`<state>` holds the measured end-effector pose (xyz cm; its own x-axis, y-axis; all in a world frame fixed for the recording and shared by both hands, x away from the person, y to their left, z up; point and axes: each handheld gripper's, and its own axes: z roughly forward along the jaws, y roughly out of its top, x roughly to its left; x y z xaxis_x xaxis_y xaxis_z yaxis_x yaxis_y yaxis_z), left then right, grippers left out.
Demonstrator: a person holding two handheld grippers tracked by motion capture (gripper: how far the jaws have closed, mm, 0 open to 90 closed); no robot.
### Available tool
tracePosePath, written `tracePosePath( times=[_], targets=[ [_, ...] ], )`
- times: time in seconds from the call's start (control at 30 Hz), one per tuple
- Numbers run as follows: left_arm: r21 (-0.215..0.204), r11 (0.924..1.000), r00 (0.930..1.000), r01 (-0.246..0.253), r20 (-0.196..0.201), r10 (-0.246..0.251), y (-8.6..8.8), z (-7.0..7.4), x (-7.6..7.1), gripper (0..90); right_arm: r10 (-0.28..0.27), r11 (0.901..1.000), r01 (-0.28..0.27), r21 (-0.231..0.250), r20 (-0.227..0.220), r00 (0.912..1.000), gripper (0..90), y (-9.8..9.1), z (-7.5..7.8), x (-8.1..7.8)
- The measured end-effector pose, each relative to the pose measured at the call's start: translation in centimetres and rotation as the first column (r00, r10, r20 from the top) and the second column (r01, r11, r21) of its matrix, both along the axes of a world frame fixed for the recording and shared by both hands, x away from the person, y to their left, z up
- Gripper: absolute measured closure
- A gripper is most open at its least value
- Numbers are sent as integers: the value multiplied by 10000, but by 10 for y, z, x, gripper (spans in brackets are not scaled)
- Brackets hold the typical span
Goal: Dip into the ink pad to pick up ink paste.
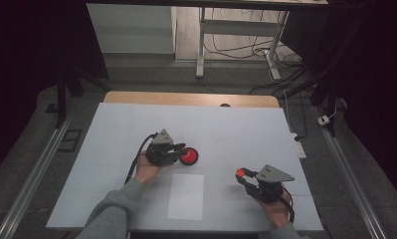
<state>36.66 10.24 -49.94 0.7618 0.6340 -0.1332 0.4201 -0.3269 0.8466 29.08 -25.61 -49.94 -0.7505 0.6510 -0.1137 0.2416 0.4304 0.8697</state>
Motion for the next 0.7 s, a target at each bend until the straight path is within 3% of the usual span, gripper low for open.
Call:
tracePosePath(
  times=[0.3, 0.7],
  targets=[
    [205, 9997, 9995, -116, -285, 121, -7, -10, 15, 727, -19, 10000, 19, -9, -42, 10000, 644, -1, 0, 1],
    [629, 9980, 9991, -99, -398, 124, -9, -17, 17, 727, 25, 10000, -25, 33, -47, 10000, 643, -1, -1, 1]
  ],
)
